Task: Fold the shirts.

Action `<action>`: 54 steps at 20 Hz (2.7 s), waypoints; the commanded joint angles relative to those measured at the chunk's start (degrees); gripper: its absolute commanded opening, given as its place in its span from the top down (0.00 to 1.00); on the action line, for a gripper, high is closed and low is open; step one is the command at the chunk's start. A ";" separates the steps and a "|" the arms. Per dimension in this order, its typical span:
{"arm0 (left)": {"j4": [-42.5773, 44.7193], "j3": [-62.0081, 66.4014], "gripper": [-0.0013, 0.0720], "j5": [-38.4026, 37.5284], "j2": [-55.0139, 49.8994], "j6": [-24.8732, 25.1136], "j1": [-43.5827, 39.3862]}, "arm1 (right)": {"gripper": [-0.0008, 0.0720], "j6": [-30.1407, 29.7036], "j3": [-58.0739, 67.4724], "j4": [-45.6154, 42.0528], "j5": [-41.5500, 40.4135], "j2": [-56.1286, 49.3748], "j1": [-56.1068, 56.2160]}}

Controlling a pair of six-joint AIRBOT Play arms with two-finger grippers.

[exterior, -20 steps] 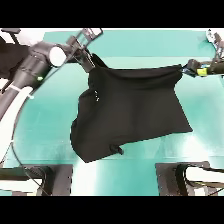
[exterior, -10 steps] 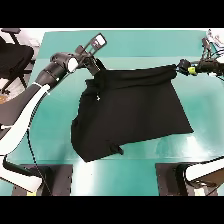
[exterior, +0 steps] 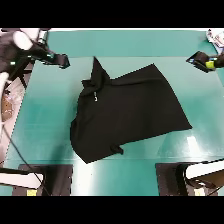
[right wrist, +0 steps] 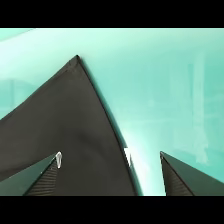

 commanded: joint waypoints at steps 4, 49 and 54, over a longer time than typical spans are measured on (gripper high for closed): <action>-5.18 -13.33 0.16 -5.64 19.56 -3.23 2.82 | 0.02 1.90 -14.03 -1.79 0.26 13.38 -8.90; -31.52 -68.46 0.95 2.23 41.79 0.57 2.82 | 0.05 0.70 -45.05 -15.69 11.69 20.48 -14.62; -30.32 -67.98 0.95 3.41 41.79 0.57 2.82 | 0.06 0.24 -50.66 -15.80 12.68 20.46 -16.24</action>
